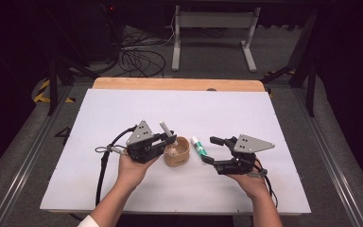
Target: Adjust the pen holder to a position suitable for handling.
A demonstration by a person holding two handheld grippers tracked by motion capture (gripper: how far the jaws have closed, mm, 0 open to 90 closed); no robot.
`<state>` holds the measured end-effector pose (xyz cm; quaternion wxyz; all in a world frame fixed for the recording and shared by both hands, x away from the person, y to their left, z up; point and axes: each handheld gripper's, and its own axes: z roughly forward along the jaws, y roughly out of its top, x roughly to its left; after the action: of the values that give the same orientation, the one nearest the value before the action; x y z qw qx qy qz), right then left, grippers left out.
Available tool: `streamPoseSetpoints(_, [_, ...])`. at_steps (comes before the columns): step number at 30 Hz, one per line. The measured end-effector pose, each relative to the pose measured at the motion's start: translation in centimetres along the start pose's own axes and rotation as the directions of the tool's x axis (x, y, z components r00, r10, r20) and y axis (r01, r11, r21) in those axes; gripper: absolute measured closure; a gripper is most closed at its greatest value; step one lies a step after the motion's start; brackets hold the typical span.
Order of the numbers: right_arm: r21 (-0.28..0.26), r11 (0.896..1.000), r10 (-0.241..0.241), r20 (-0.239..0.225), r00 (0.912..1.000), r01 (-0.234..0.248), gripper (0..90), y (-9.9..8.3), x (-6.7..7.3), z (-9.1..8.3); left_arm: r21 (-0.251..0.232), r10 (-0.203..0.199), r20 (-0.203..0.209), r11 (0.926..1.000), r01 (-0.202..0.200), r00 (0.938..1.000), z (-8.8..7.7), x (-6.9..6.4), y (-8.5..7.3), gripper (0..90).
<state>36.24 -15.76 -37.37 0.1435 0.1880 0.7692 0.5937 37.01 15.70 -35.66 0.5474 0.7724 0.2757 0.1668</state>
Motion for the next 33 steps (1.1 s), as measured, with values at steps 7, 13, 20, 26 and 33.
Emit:
streamPoseSetpoints(7, [0.008, 1.000, -0.002, 0.000, 1.0000, 0.002, 30.7, 0.0, 0.0, 0.1, 0.031, -0.002, -0.015, 0.9995, 0.002, 0.9999, 0.7, 0.4, -0.4, 77.3])
streamPoseSetpoints(13, [0.009, 1.000, -0.001, 0.005, 1.0000, 0.001, 31.3, 0.0, 0.0, 0.1, 0.052, -0.004, -0.016, 0.9986, 0.005, 0.9999, 1.2, 0.7, -1.1, 77.2])
streamPoseSetpoints(20, [0.013, 1.000, 0.000, 0.003, 1.0000, 0.000, 31.7, -0.1, 0.0, 0.1, 0.074, -0.013, -0.012, 0.9972, 0.014, 0.9998, 1.5, 1.0, -1.6, 77.0])
streamPoseSetpoints(26, [0.014, 1.000, 0.000, -0.002, 1.0000, 0.000, 32.3, -0.1, 0.1, 0.2, 0.077, -0.039, 0.002, 0.9963, 0.038, 0.9993, 1.6, 1.2, -1.8, 77.0])
streamPoseSetpoints(33, [0.014, 1.000, 0.002, 0.000, 1.0000, -0.002, 32.3, -0.1, 0.0, 0.2, 0.088, -0.056, -0.005, 0.9946, 0.056, 0.9984, 1.6, 1.6, -2.0, 74.8])
